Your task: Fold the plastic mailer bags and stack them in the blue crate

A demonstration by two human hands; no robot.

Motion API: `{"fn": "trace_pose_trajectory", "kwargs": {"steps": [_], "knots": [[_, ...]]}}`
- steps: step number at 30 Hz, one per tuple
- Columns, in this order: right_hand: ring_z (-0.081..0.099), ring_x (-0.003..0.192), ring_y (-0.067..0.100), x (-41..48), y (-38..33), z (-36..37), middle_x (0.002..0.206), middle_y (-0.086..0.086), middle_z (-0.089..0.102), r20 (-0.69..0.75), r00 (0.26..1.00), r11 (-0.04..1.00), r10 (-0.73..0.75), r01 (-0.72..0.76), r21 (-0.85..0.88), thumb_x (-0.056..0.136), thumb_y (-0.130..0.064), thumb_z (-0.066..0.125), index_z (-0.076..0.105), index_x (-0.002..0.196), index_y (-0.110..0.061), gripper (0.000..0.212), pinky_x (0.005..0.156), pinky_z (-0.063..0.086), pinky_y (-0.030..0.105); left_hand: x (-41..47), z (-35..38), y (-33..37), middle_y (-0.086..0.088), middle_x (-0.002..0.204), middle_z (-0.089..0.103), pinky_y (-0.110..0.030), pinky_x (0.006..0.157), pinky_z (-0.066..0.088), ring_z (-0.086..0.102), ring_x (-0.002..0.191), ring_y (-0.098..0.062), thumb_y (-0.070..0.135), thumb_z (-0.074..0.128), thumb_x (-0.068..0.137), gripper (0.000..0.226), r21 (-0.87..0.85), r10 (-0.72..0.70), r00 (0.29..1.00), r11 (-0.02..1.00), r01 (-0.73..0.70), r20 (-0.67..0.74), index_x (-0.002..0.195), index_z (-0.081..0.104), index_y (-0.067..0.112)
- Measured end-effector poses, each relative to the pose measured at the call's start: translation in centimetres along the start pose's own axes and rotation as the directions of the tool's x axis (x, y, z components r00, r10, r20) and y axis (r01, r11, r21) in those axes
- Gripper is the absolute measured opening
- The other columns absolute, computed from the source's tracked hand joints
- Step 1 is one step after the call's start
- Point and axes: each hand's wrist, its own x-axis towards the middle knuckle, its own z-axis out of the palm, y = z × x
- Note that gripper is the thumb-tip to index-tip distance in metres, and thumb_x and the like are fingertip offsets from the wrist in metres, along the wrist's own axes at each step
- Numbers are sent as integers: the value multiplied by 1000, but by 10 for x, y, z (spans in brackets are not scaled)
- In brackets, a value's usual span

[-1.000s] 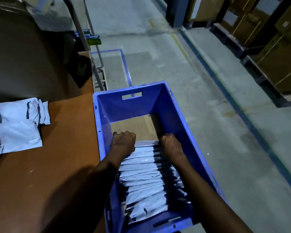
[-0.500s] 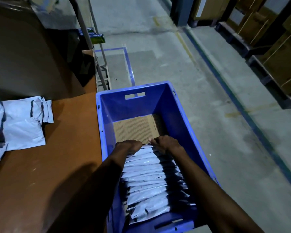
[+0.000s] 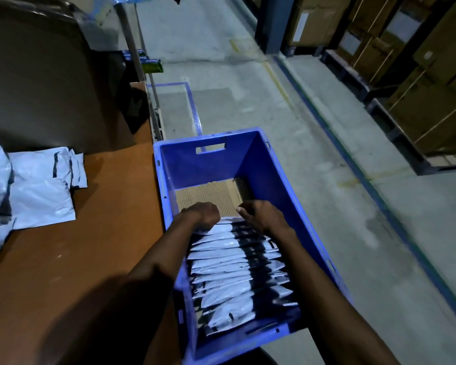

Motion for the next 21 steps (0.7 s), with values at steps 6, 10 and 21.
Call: {"fn": "trace_pose_trajectory", "kwargs": {"steps": [6, 10, 21], "knots": [[67, 108, 27, -41, -26, -16, 111, 1, 75, -250, 968, 991, 21, 13, 132, 103, -44, 59, 73, 117, -29, 25, 76, 50, 37, -63, -17, -20, -7, 139, 64, -39, 107, 46, 59, 130, -26, 26, 57, 102, 39, -52, 253, 896, 955, -291, -364, 141, 61, 25], [70, 106, 17, -75, -76, -4, 113, -6, 77, -425, 904, 958, 34, 91, 271, 103, -42, 62, 77, 118, -30, 25, 88, 56, 38, -122, -20, -53, -2, 130, 70, -36, 94, 49, 65, 114, -21, 21, 57, 103, 33, -12, 380, 772, 894, -448, -509, 135, 67, 24], [67, 103, 1, -120, -289, 97, 112, -17, 73, -503, 861, 825, -76, 338, 453, 103, -40, 62, 77, 116, -33, 21, 84, 58, 35, -234, -1, -250, 15, 119, 73, -29, 86, 55, 67, 105, -3, 27, 58, 105, 24, -164, 262, 741, 879, -448, -619, 122, 74, 32]]}}
